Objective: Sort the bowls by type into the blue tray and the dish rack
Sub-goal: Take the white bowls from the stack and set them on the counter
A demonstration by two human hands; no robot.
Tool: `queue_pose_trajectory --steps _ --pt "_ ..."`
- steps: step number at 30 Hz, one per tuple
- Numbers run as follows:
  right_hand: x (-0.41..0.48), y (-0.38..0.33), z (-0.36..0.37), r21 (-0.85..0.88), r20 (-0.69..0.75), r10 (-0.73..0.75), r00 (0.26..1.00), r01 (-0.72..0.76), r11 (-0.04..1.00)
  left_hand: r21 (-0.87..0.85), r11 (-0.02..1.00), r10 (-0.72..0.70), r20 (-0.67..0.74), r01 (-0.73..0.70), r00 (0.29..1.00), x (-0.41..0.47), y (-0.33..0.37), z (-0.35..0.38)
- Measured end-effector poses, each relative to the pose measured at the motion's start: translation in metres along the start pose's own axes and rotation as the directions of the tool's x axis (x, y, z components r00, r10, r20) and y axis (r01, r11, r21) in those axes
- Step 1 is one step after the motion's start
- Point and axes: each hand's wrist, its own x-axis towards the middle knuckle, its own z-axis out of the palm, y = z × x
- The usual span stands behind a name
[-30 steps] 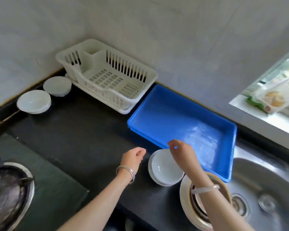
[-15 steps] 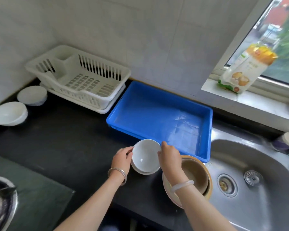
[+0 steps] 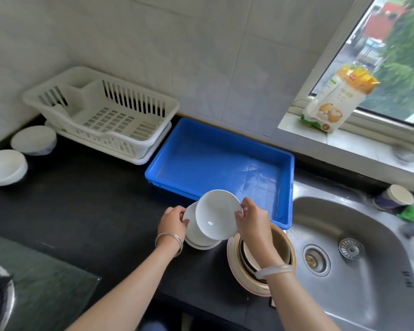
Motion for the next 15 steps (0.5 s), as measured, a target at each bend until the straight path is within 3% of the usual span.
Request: queue_pose_trajectory --steps 10,15 --pt "-0.011 0.011 -0.008 0.089 -0.057 0.032 0.998 -0.027 0.996 0.17 0.982 0.091 -0.066 -0.079 0.994 -0.002 0.015 -0.006" --pt "-0.011 0.006 -0.014 0.109 -0.064 0.021 0.998 -0.013 0.994 0.072 0.993 0.095 0.004 -0.095 0.996 0.003 0.02 -0.016"
